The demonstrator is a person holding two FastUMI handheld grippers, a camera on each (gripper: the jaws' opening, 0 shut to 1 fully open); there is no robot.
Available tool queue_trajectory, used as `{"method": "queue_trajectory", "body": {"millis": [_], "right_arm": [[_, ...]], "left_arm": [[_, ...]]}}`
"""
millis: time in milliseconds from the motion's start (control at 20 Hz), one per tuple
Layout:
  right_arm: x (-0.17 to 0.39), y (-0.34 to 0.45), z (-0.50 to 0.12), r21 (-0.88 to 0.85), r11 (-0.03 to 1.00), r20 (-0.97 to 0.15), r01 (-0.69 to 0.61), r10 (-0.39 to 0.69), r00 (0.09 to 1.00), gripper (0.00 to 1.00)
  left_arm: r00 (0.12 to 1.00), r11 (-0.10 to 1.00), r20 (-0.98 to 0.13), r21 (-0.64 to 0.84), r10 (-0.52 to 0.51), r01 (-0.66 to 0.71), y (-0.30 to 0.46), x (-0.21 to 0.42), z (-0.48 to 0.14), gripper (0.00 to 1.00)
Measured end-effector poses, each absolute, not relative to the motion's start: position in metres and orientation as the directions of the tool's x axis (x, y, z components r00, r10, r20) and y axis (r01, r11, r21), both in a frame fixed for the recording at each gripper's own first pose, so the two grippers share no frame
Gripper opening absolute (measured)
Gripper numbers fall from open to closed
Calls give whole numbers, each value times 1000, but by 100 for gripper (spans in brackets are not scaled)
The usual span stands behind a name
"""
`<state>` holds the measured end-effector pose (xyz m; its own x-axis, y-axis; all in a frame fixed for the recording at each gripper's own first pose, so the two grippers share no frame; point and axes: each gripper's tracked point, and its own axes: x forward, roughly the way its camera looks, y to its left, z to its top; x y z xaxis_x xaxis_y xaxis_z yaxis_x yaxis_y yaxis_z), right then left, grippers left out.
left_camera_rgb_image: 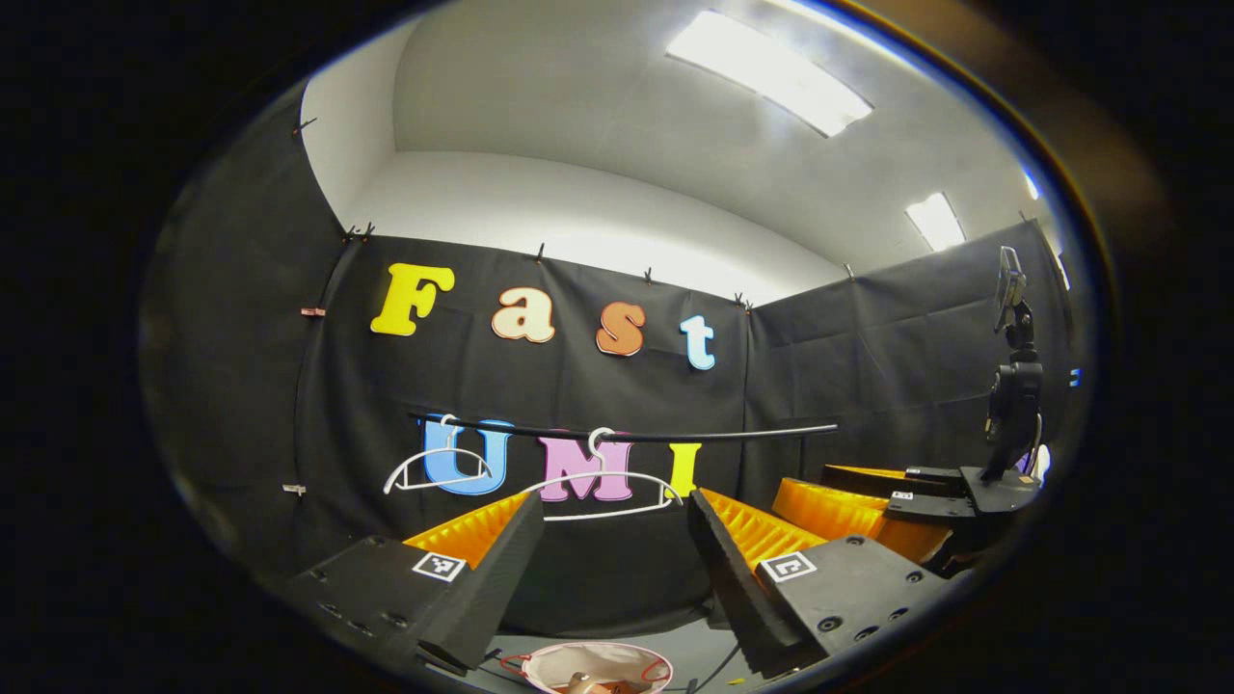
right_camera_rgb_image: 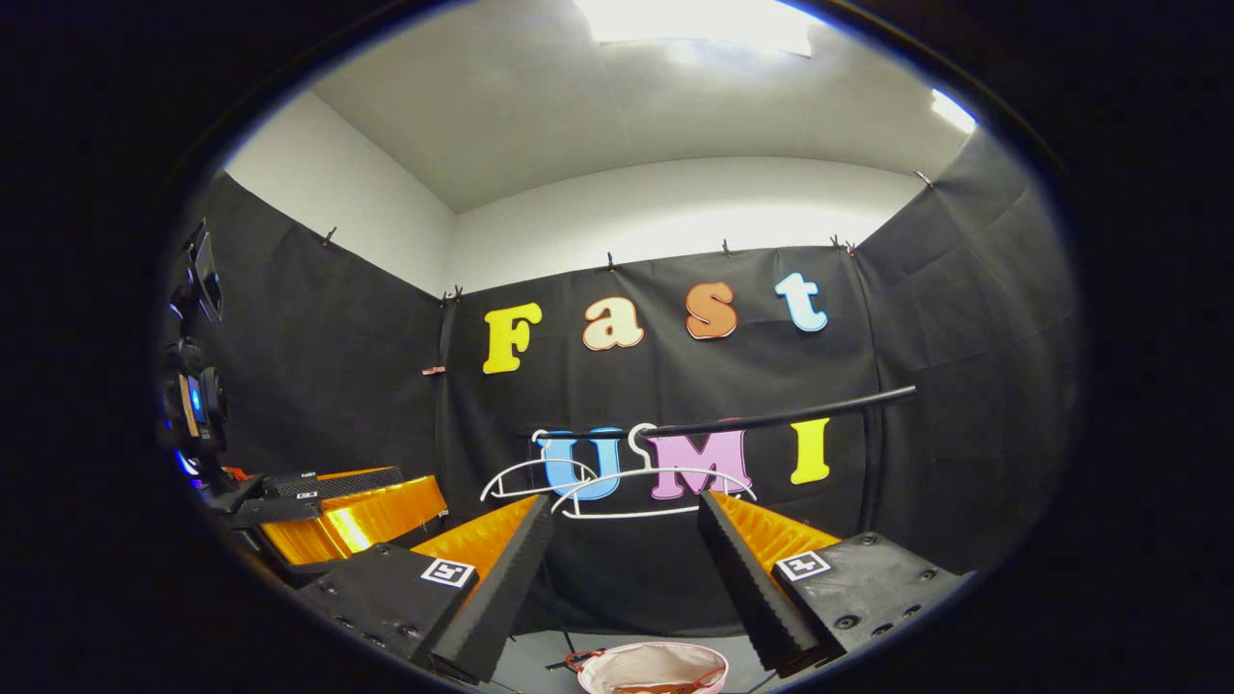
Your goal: Grasp the clothes on the hanger with both hands and then place them into the laundry hamper below.
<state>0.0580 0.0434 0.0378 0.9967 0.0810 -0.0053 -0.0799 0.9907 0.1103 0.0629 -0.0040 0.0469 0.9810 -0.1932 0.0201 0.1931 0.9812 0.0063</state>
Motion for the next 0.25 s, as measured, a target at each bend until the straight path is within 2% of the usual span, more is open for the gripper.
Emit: {"method": "queue_trajectory", "body": {"millis": [250], "right_arm": [[51, 46, 40, 114, 991, -8, -76, 77, 997, 98]], "left_arm": [[977, 977, 9, 6, -212, 212, -6, 54, 45, 95]]}}
